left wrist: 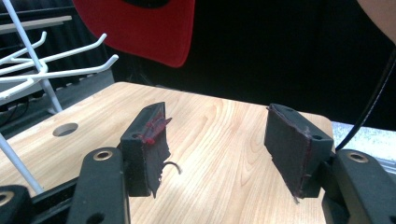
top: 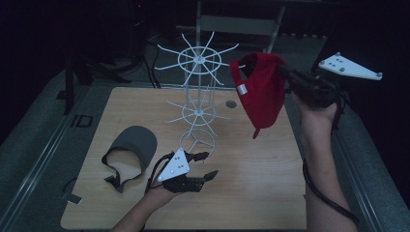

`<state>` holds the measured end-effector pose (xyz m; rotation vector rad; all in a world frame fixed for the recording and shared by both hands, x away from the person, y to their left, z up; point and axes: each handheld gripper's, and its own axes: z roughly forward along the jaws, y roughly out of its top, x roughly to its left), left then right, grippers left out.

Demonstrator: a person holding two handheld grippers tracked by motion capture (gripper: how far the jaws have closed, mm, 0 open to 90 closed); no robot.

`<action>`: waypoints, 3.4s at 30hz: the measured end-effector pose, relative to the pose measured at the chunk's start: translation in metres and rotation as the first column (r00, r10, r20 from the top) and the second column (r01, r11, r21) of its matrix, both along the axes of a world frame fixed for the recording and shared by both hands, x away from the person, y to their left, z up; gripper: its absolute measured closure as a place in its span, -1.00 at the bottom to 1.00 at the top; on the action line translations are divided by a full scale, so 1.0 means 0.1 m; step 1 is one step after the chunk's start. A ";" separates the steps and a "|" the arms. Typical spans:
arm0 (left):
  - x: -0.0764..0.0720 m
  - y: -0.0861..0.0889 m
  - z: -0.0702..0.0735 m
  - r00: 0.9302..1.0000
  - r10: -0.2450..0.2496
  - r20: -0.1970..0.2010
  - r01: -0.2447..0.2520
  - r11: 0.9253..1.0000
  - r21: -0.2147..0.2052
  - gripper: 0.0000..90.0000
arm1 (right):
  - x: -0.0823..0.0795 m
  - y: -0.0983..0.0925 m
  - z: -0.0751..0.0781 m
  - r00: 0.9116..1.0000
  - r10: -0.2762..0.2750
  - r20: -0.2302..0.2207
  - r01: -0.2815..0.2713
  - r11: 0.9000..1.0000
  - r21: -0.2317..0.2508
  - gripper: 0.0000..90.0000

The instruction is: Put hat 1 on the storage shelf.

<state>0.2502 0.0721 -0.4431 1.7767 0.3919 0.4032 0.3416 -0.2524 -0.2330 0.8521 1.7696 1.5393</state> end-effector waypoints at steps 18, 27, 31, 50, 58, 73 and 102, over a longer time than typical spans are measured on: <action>-0.02 0.05 -0.02 1.000 0.010 -0.006 -0.010 1.000 -0.014 -0.11 | 0.00 0.05 -0.40 0.997 0.066 -0.041 -0.067 0.998 -0.023 0.96; -0.03 0.07 -0.02 1.000 0.014 -0.005 -0.014 1.000 -0.017 -0.11 | -0.03 0.08 -0.54 0.993 0.108 -0.053 -0.109 0.994 -0.024 0.93; -0.04 0.08 -0.03 1.000 0.018 -0.007 -0.018 1.000 -0.018 -0.11 | -0.05 0.05 -0.56 0.990 0.132 -0.045 -0.133 0.991 -0.016 0.73; -0.06 0.23 -0.10 0.998 0.053 -0.027 -0.053 0.999 -0.008 -0.11 | -0.22 -0.31 -0.92 0.994 0.095 -0.061 -0.095 0.995 -0.003 -0.20; -0.06 0.27 -0.12 0.997 0.062 -0.034 -0.063 0.998 -0.010 -0.11 | -0.26 -0.50 -1.08 0.995 0.062 -0.084 -0.062 0.998 0.005 -0.27; -0.08 0.38 -0.21 0.994 0.092 -0.053 -0.092 0.996 -0.001 -0.11 | -0.28 -0.83 -1.73 0.978 0.012 -0.207 -0.008 1.000 0.020 -0.69; -0.18 0.78 -0.55 0.974 0.192 -0.119 -0.193 0.981 0.007 -0.11 | -0.51 -1.14 -3.04 0.906 -0.302 -0.295 0.269 0.952 -0.147 -0.65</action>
